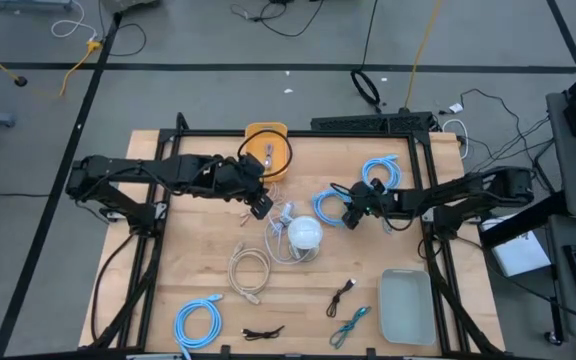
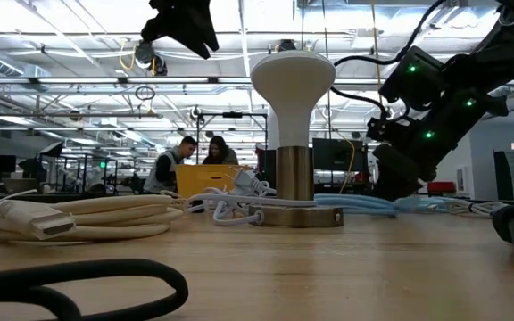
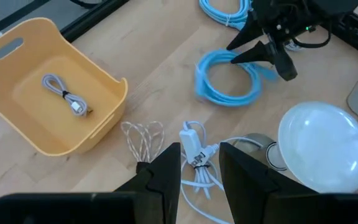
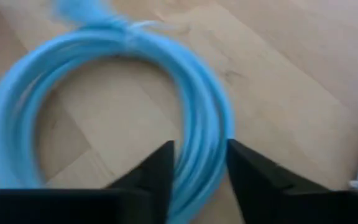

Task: Pick & Place USB Port
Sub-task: Put the middle blue HDMI cable into the gray bin

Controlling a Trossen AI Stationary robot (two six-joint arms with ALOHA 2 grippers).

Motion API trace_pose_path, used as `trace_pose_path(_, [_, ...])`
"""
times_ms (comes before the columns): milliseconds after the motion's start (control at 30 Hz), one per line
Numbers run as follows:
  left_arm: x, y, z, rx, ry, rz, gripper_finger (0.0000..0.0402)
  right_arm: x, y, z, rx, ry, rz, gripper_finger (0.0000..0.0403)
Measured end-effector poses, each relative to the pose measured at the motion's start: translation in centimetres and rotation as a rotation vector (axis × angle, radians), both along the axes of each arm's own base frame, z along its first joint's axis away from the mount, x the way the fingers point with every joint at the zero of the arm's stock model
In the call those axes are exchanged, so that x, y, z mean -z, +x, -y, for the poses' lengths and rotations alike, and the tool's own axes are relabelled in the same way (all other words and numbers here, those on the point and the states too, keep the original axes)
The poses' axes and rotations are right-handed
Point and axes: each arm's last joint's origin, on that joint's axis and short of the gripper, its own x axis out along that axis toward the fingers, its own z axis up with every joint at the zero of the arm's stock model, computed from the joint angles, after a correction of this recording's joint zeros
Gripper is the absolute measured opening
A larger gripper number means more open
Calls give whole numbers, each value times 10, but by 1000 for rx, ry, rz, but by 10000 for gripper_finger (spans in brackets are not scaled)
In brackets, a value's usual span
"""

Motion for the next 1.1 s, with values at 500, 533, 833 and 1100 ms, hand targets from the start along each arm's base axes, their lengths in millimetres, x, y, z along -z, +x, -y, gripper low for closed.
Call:
trace_pose_path(500, [0,0,-1,-25,33,-1,113,-69,12,-8,-82,-18,156,6])
trace_pose_path(533, [0,0,-2,-30,38,-1,113,-77,11,-9,-69,-38,153,5])
trace_pose_path(833, [0,-2,-3,-83,82,-6,113,-176,-23,-22,181,-111,65,5])
trace_pose_path(1100, [3,1,-11,17,34,-11,113,-237,-44,-71,94,151,185,5])
